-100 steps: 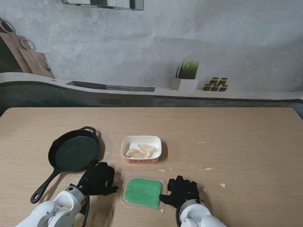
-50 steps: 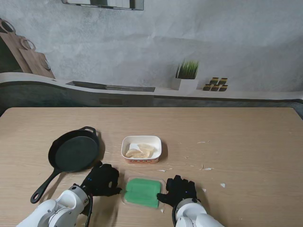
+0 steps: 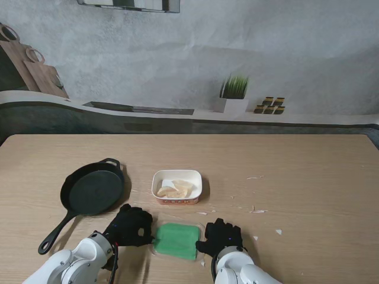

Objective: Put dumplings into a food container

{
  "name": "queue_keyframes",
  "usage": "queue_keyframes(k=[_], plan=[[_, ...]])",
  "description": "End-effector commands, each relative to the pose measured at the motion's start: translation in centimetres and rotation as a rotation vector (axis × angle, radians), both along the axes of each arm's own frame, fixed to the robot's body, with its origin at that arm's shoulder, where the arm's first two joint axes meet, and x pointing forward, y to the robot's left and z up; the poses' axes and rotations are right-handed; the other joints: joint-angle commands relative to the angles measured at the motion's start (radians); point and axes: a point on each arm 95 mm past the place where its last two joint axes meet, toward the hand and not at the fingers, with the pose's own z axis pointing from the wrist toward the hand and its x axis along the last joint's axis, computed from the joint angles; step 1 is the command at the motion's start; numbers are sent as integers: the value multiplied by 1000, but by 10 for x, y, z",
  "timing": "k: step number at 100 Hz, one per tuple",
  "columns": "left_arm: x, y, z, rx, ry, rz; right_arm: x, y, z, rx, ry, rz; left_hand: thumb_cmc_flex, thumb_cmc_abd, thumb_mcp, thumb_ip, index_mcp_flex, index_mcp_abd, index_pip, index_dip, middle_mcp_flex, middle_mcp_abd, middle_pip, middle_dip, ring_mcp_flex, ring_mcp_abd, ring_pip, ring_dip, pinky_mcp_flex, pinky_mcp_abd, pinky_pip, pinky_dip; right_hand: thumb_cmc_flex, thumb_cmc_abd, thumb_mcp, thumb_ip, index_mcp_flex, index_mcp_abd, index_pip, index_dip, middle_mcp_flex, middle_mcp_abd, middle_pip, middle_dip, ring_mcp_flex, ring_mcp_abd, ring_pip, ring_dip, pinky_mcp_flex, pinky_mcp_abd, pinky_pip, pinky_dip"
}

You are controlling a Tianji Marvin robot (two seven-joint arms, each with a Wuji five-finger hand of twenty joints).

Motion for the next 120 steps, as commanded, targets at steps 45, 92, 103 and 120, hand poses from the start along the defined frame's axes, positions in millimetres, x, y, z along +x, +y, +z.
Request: queue_keyframes(k=[45, 92, 103, 120], plan=[[-11, 2, -19, 13, 76, 5, -10, 21, -1, 223, 100, -122, 49, -26, 30, -31, -53, 22, -227, -168, -16, -14, -3, -19, -41, -18, -14, -8, 1, -9, -68, 63, 72, -98, 101, 16, -63, -164, 61, 41, 101, 58, 9, 13, 86, 41, -203, -111, 13, 26, -156, 35], [-11, 2, -19, -6, 67, 10, -8, 32, 6, 315, 60, -244, 57, -36, 46, -34, -59, 22, -227, -176, -21, -14, -2, -22, -40, -20, -13, -8, 6, -9, -78, 77, 180, -286, 257, 11, -117, -25, 338, 163, 458, 54, 227, 119, 514, 127, 67, 15, 246, 167, 316, -24], [-10, 2, -19, -11, 62, 9, -7, 35, 7, 332, 62, -273, 63, -40, 49, -35, -58, 19, -222, -176, -21, -15, -1, -22, -38, -20, -11, -8, 9, -8, -79, 80, 229, -351, 269, -68, -38, -14, 348, 191, 614, 44, 257, 75, 662, 140, 134, 13, 335, 211, 414, -78], [-10, 3, -18, -21, 49, 14, -5, 36, 6, 305, 4, -273, 61, -40, 50, -36, -59, 18, -217, -179, -21, -13, 0, -23, -38, -19, -10, -8, 11, -7, -81, 83, 324, -407, 320, -144, 198, -48, 472, -84, 914, 78, 246, -26, 914, 192, 189, -41, 485, 293, 495, -106]])
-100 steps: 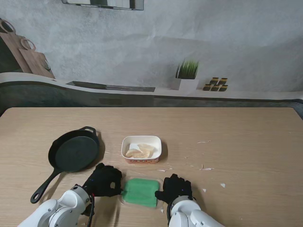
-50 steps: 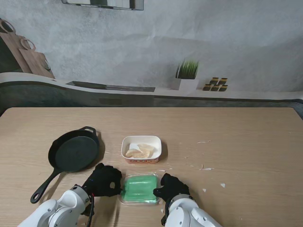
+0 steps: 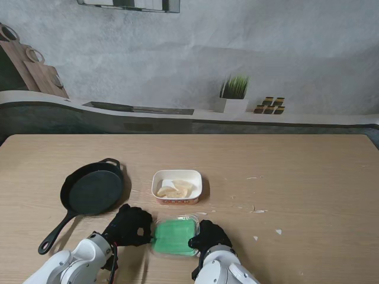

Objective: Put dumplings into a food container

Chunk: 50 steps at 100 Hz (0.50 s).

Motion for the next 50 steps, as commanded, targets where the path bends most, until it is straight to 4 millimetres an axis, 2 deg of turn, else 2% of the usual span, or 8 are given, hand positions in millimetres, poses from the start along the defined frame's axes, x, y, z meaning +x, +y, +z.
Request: queue_keyframes(k=[1, 6, 16, 24, 33, 50], plan=[[-10, 1, -15, 8, 52, 1, -3, 7, -1, 2, -7, 17, 26, -16, 29, -30, -63, 28, -220, -174, -21, 4, -4, -12, -38, -18, -6, -8, -2, -7, -43, 18, 67, -33, 57, -35, 96, -82, 41, -41, 106, 21, 18, -21, 114, 74, 49, -18, 41, 17, 58, -18], [-11, 1, -15, 2, 44, 4, -3, 5, -1, -11, -22, 15, 21, -10, 28, -30, -68, 28, -222, -176, -24, 4, -5, -13, -40, -18, -6, -8, -1, -7, -44, 19, 81, -29, 63, -34, 170, -87, 30, -52, 170, 35, 15, -30, 176, 92, 72, -30, 90, 41, 76, -16], [-11, 4, -11, -13, 3, 15, -2, 2, -1, -25, -35, 0, -15, 19, 13, -23, -102, 4, -235, -165, -36, 15, -12, -17, -41, -15, -4, -6, 4, -3, -42, 24, 90, -43, 83, -35, 219, -92, 6, -32, 212, 46, 23, 18, 235, 102, 132, -54, 140, 54, 107, -14], [-12, 8, -6, -23, -35, 24, -1, -1, -1, -20, -42, -21, -52, 56, -7, -11, -142, -5, -254, -145, -50, 22, -22, -23, -43, -14, -4, -7, 12, -2, -41, 29, 98, -44, 96, -38, 226, -82, 2, -21, 222, 56, 35, 51, 251, 106, 159, -56, 157, 61, 125, -9], [-12, 14, 0, -11, -85, 29, 0, -4, 0, -5, -58, -35, -108, 113, -23, 31, -207, 4, -288, -119, -55, 36, -27, -26, -38, -7, -3, -5, 20, 4, -40, 35, 107, -41, 100, -37, 225, -77, 1, -11, 222, 64, 45, 77, 257, 109, 191, -52, 163, 64, 143, -2], [-13, 22, 12, -10, -162, 65, 0, -10, 11, 61, -86, -52, -128, 136, -74, 39, -336, 10, -314, -104, -56, 54, -31, -25, -32, 0, -4, -3, 26, 10, -38, 40, 120, -36, 110, -38, 221, -63, 1, 15, 222, 77, 62, 112, 264, 119, 237, -45, 167, 68, 168, 12]])
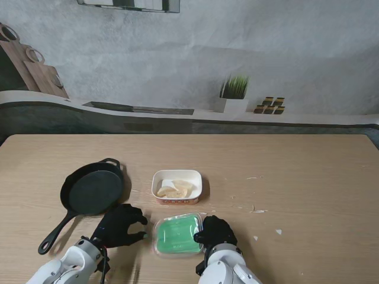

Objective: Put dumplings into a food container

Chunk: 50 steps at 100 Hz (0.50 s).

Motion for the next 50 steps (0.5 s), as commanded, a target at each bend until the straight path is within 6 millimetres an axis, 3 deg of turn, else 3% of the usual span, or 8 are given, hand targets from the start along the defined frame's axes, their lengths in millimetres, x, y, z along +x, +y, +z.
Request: queue_keyframes(k=[1, 28, 50], plan=[[-1, -1, 8, -8, -27, 12, -5, 2, 8, 41, 7, 4, -32, 41, -31, 25, -62, 2, -16, 16, -17, 25, -18, -6, -32, 0, -4, -3, 6, 11, -37, 19, 86, -4, 111, -12, 35, -50, 18, 21, 69, 30, 82, 33, 81, 103, 60, 4, 9, -12, 75, 13], [3, 4, 38, -52, -162, 99, 1, -3, 40, 189, -12, -10, -20, 77, -71, 30, -134, 32, -34, 18, -29, 31, -29, -8, -35, -3, -10, -5, 12, 11, -37, 20, 92, 2, 125, -16, 26, -39, 17, 48, 62, 40, 98, 58, 75, 116, 96, 13, 5, -4, 94, 27], [8, 3, 40, -121, -193, 187, 11, 4, 62, 274, -20, -5, -9, 101, -101, 34, -159, 55, -53, 10, -40, 35, -35, -11, -42, -5, -19, -9, 13, 8, -38, 21, 93, 1, 140, -20, 18, -40, 18, 74, 56, 40, 105, 70, 68, 122, 110, 18, 3, 8, 91, 31]])
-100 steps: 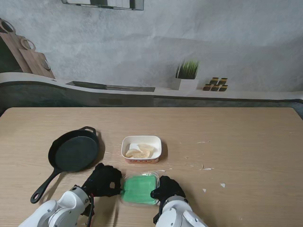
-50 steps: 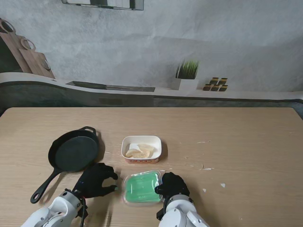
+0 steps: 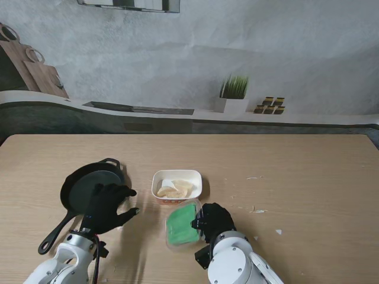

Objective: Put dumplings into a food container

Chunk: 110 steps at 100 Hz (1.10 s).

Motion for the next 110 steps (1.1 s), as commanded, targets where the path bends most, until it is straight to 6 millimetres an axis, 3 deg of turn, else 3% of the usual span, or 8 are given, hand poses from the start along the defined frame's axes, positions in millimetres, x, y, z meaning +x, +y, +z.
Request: queue_keyframes(k=[1, 32, 79, 110], plan=[[1, -4, 0, -19, 10, 6, 3, 8, 14, 47, -16, 10, -10, 41, -24, 34, -34, 15, -18, 1, -24, 23, -16, -11, -43, -6, -19, -9, 2, 7, -37, 17, 67, 0, 103, -21, 17, -41, 19, 25, 42, 23, 50, 13, 68, 103, 49, 15, 2, -19, 71, 19], [4, 7, 0, -77, -19, 60, 16, 23, 27, 154, 2, -35, 6, 51, -44, 38, -32, 38, -31, -8, -29, 29, -16, -13, -48, -4, -25, -11, -1, 2, -38, 19, 61, 8, 122, -31, -8, -54, 22, 71, 25, 8, 67, 29, 48, 99, 64, 25, -19, -25, 61, 23], [10, 9, -3, -145, -32, 81, 66, 45, 29, 215, -49, -67, 9, 94, -94, 40, -88, 44, -59, -21, -57, 34, -33, -26, -62, -6, -42, -20, -1, -5, -36, 23, 58, 25, 105, -32, -25, -74, 24, 91, 7, -4, 75, 35, 24, 91, 71, 35, -32, -27, 56, 33], [13, 2, -7, -166, 0, 69, 94, 48, 24, 209, -94, -104, 22, 108, -132, 44, -108, 52, -64, -26, -65, 36, -43, -39, -65, -5, -61, -32, -5, -7, -36, 25, 59, 28, 100, -29, -30, -78, 29, 92, 2, -6, 79, 38, 25, 92, 78, 42, -32, -24, 63, 46]])
